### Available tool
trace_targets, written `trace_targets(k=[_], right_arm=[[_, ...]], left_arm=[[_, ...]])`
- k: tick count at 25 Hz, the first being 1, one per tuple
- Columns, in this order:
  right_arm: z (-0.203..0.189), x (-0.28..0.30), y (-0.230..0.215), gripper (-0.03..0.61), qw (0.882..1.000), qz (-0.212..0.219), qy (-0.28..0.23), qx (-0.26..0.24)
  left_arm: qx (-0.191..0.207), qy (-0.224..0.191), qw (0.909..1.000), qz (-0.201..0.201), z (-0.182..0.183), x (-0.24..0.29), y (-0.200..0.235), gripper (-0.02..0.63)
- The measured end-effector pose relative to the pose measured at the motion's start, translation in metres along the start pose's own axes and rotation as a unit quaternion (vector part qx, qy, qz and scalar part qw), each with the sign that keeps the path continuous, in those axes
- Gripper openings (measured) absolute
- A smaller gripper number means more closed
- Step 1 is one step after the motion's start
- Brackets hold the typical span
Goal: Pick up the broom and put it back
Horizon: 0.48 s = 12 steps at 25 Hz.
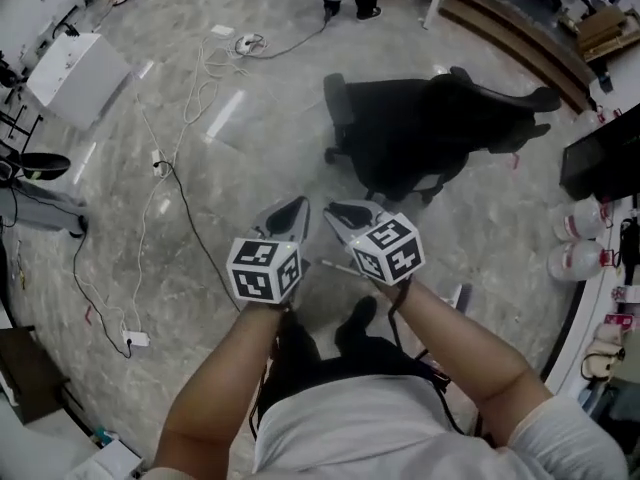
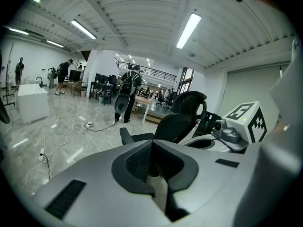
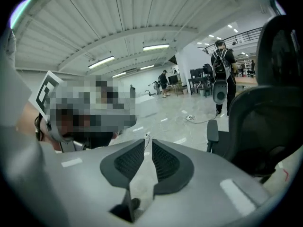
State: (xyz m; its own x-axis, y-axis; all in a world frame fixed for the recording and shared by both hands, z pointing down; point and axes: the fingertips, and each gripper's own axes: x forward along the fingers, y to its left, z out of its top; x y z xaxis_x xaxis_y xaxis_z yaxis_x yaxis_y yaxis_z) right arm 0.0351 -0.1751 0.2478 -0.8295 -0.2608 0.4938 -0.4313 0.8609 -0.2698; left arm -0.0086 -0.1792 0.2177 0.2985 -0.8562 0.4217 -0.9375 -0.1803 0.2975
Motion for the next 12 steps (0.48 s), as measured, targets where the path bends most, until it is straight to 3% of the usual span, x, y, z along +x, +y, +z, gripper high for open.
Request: trace_targets(k=[6,12], right_arm=[[-0.099,0.091,-0.028,0.060,0.998,0.022,0.059,-0.008],[-0.256,0.193,-0.049,0.072,0.982,0.061,0.166,-0.061]], left_arm=[[-0.041,0.045,0.9981,-0.008,-0.101,0.046,0.071,0.005],[-0.073,0.079,0.9942,0.007,-0.230,0.081,0.158,0.005]])
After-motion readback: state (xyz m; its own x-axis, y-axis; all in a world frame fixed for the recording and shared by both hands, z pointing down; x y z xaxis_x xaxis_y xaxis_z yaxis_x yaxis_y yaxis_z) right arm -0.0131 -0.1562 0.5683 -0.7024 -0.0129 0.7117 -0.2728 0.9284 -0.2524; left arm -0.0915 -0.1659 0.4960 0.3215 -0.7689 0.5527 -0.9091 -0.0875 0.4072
